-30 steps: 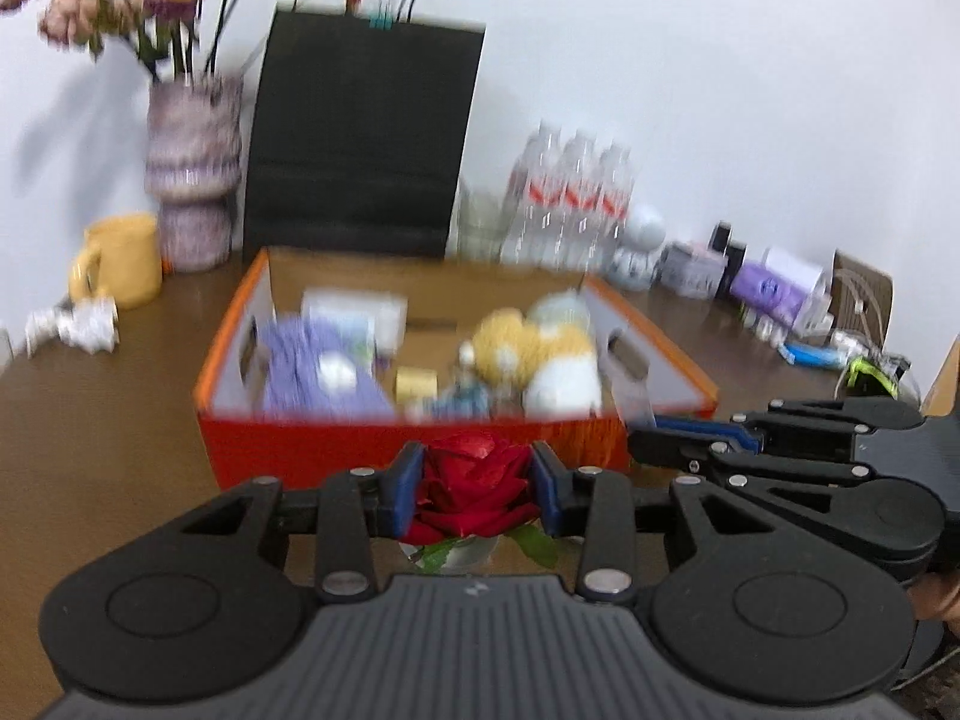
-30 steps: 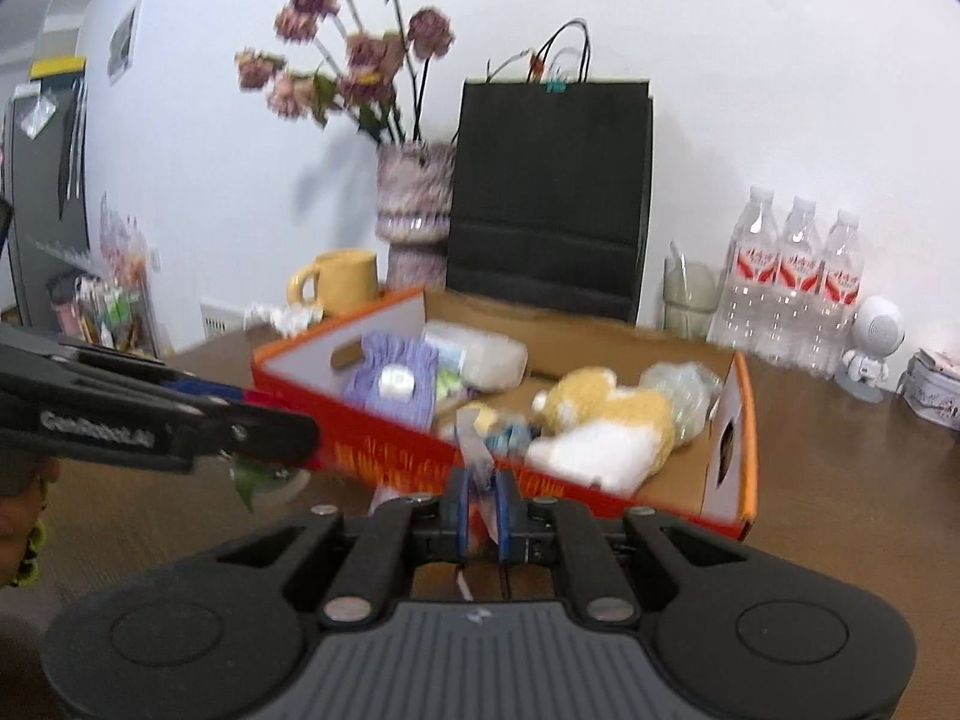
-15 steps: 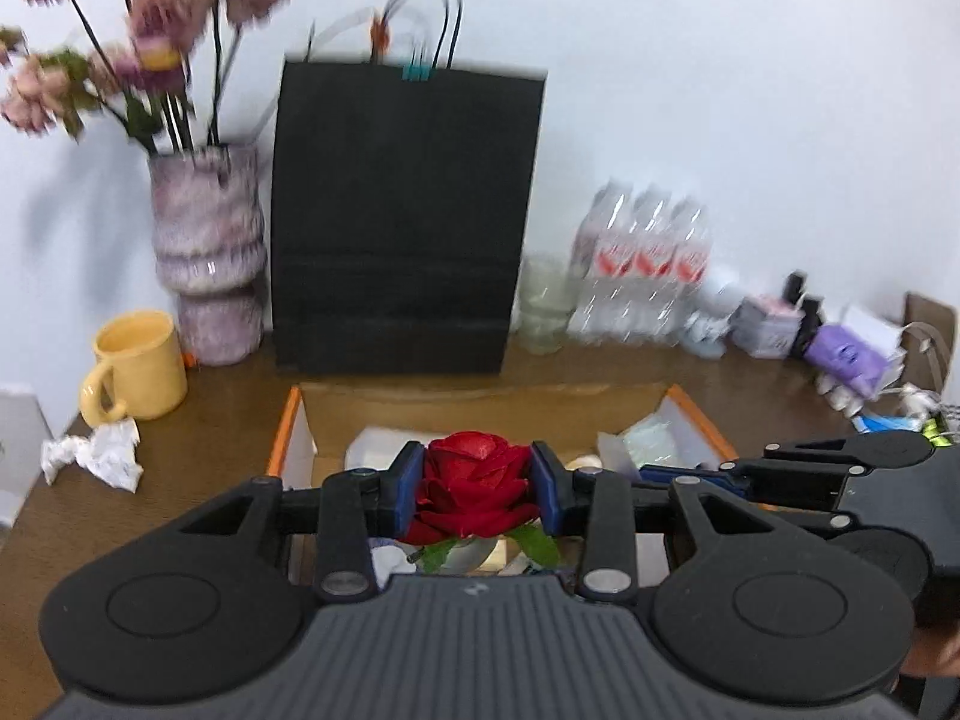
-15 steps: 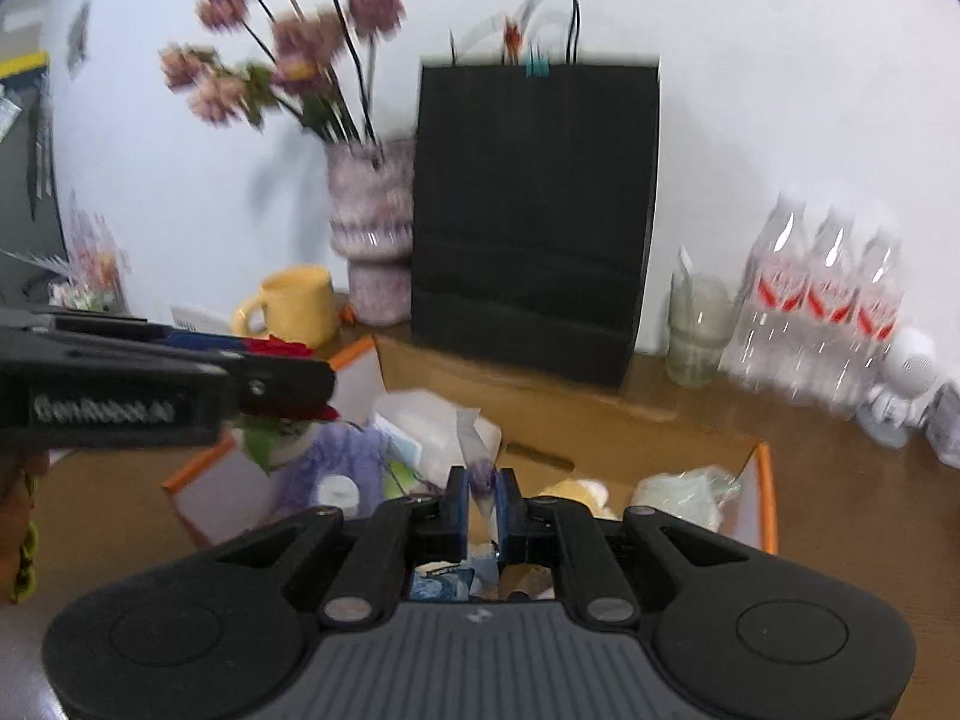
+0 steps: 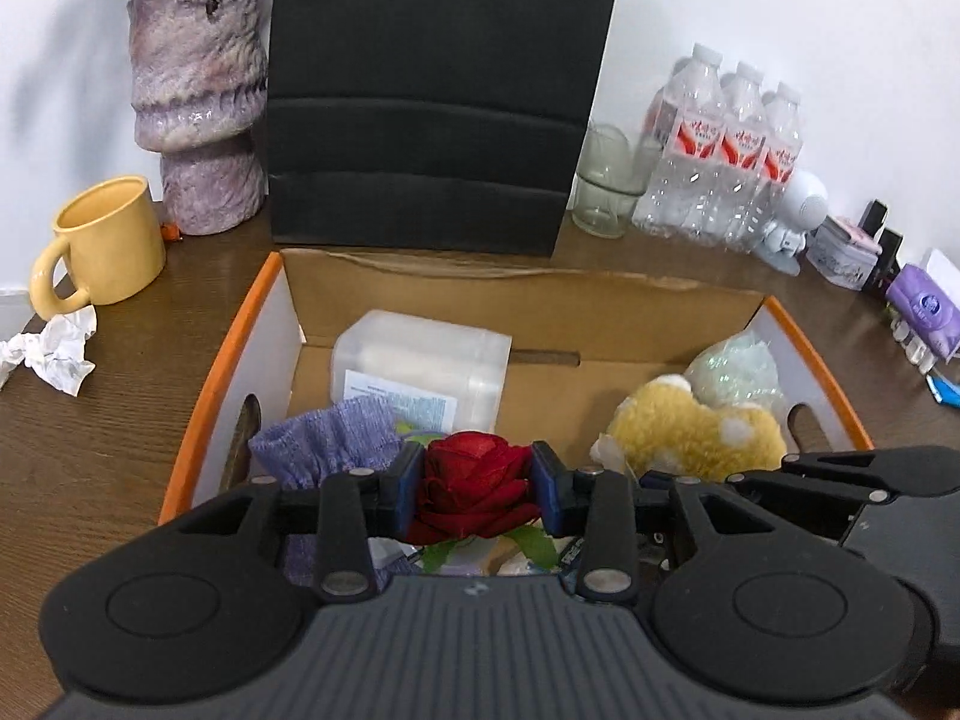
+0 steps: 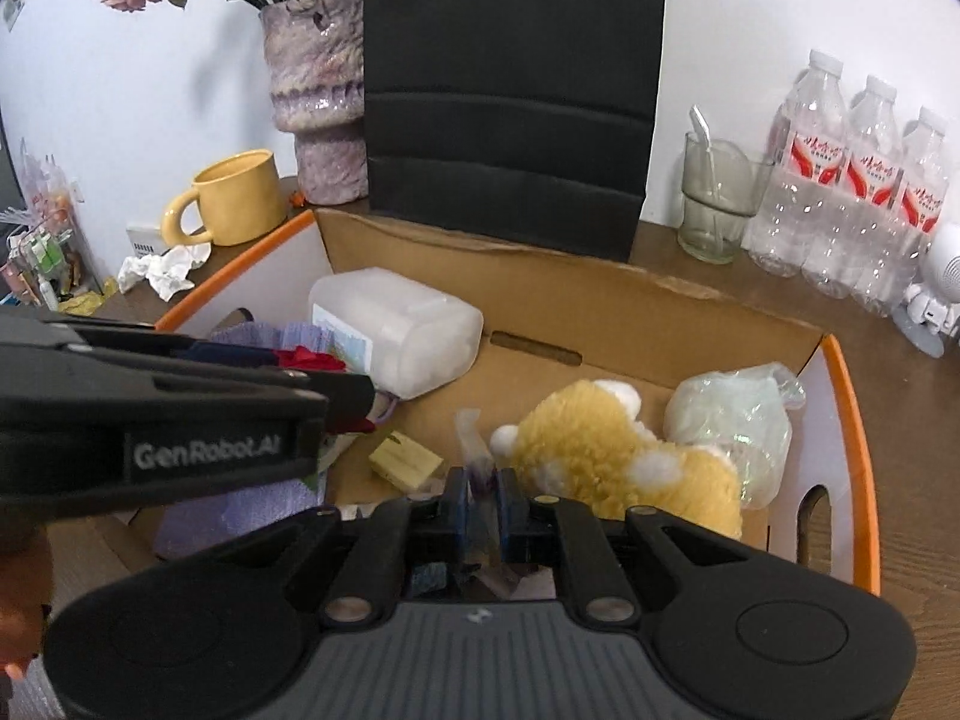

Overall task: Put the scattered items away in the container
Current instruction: 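Lower the rose and wrapper into the box and open both tools, then grasp the white tissue with the left tool while the right grasps the black carabiner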

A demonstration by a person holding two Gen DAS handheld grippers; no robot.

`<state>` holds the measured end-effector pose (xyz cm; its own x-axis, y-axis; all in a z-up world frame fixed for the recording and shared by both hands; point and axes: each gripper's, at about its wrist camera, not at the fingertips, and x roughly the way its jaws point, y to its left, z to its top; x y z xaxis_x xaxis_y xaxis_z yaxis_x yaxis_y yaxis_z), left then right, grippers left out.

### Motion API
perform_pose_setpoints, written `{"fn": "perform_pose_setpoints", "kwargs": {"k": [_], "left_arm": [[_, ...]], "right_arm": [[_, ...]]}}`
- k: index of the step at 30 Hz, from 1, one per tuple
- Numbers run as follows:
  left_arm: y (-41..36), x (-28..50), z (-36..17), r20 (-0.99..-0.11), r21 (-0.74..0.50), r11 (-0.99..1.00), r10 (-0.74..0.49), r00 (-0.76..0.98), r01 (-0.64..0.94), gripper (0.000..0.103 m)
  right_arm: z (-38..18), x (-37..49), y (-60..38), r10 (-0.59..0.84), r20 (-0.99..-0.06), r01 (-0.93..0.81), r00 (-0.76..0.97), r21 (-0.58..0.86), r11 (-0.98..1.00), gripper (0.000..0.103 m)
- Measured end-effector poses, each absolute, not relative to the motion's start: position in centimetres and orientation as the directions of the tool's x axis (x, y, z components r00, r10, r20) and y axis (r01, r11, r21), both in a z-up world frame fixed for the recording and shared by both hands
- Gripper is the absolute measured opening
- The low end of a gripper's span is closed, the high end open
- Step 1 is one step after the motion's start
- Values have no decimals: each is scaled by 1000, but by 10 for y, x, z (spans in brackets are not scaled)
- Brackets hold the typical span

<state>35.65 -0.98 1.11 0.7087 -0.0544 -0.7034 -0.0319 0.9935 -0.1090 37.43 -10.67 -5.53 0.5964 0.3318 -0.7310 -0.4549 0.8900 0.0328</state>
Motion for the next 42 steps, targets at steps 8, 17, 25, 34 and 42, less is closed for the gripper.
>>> {"fn": "perform_pose_setpoints", "kwargs": {"k": [8, 17, 25, 34, 42], "left_arm": [[-3, 339, 31, -653, -123, 992, -58, 755, -30, 90], [4, 306, 55, -590, -136, 990, -49, 806, -39, 103], [6, 263, 63, -557, -130, 991, -69, 828, -5, 103], [10, 188, 30, -601, -154, 986, -148, 786, 68, 103], [-22, 138, -7, -655, -151, 970, -242, 716, 190, 103]], "right_arm": [[-39, 358, -119, 359, -689, -458, 629, 44, 888, 79], [-11, 329, -136, 357, -628, -439, 692, 27, 898, 103], [2, 296, -158, 369, -580, -434, 726, 31, 901, 103], [-18, 232, -199, 329, -570, -402, 753, -4, 915, 103], [-59, 186, -219, 271, -608, -350, 746, -12, 937, 103]]}}
